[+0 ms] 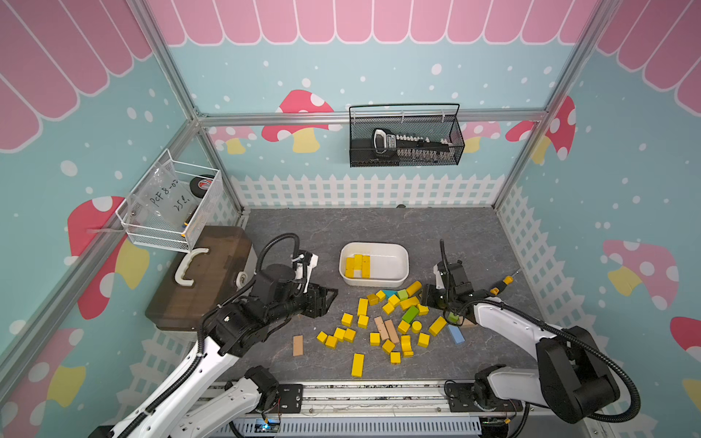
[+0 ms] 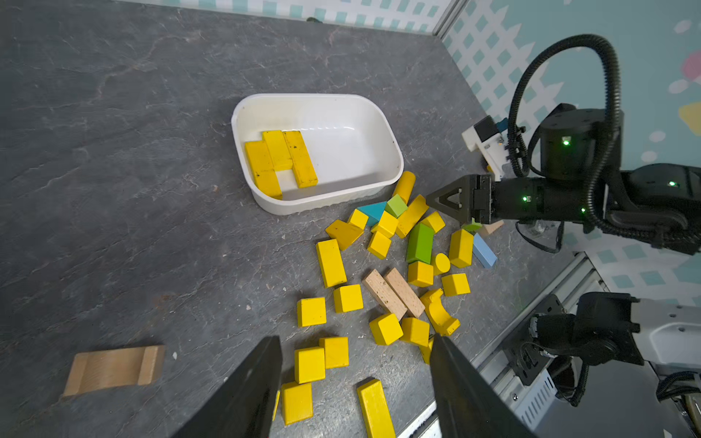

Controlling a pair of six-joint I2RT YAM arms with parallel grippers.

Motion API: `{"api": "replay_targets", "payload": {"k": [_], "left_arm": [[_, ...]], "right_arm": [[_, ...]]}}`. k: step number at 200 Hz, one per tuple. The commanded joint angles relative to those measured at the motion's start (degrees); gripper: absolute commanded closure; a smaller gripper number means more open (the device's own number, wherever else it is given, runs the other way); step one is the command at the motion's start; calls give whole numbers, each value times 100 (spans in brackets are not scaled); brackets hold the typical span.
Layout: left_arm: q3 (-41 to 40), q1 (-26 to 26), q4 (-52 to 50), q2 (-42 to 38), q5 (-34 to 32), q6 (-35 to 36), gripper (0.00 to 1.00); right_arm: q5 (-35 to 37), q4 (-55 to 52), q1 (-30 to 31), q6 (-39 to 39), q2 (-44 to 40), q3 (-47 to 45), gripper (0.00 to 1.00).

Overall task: Pick out the yellow building blocks
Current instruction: Pick up the building block from the center of the board.

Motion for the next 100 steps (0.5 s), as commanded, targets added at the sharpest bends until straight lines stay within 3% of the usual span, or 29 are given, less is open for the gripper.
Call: {"api": "replay_targets", "payload": {"k": [1,63,100], "left_arm": [[-180,-5,-254,-339,-359,-234,33],[-58,10,-558,-1065,-711,-173,32],[-198,248,-322,-1479,-719,-258,31]], "right_arm": [[-171,-351,-21,426,170,396,42],[-207,-1405,-21,1615,831,1324,46],[-235,-1452,-21,2263,892,1407,49]]}}
